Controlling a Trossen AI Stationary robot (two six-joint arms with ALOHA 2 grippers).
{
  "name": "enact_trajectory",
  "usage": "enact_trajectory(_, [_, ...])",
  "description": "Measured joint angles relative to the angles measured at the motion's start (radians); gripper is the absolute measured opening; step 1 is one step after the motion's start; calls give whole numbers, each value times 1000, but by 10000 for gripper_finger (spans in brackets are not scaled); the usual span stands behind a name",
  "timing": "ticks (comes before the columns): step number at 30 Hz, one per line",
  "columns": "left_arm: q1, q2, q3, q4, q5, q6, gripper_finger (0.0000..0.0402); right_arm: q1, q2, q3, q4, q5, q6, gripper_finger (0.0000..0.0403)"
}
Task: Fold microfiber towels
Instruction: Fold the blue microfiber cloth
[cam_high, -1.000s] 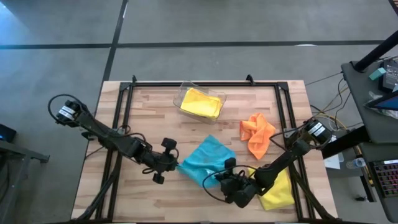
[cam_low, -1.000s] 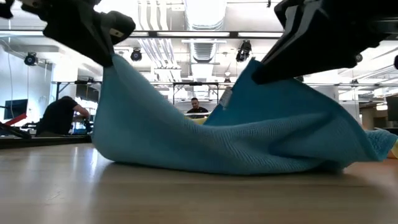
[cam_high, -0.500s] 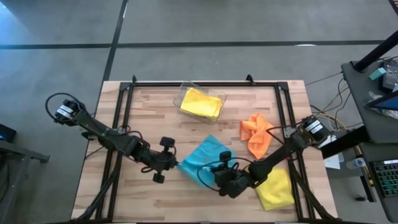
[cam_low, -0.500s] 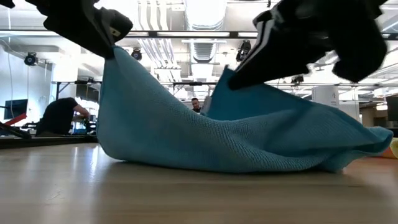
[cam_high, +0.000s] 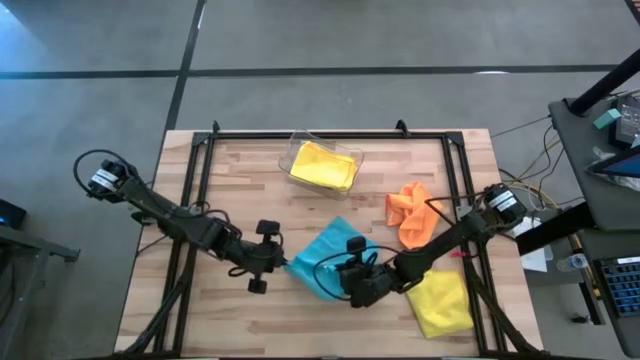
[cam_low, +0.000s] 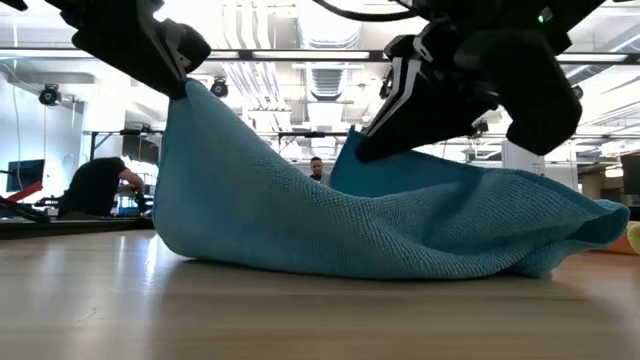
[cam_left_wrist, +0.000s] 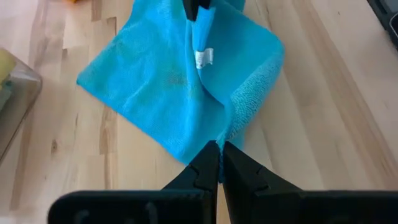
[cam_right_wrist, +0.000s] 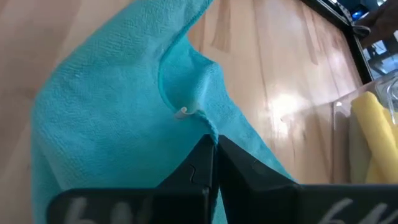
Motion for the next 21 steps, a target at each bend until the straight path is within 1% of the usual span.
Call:
enact_trajectory(5, [17,0,-3,4,5,-1,0,-17,0,0,-6,-55,4,9])
enact_trajectory(16, [22,0,4,81,9,-1,0,-15,-2,1,-2,-60,50,9])
enact_trajectory(21, [23,-27,39,79,-4,19,0,-13,-46,5,-12,-59,50,9])
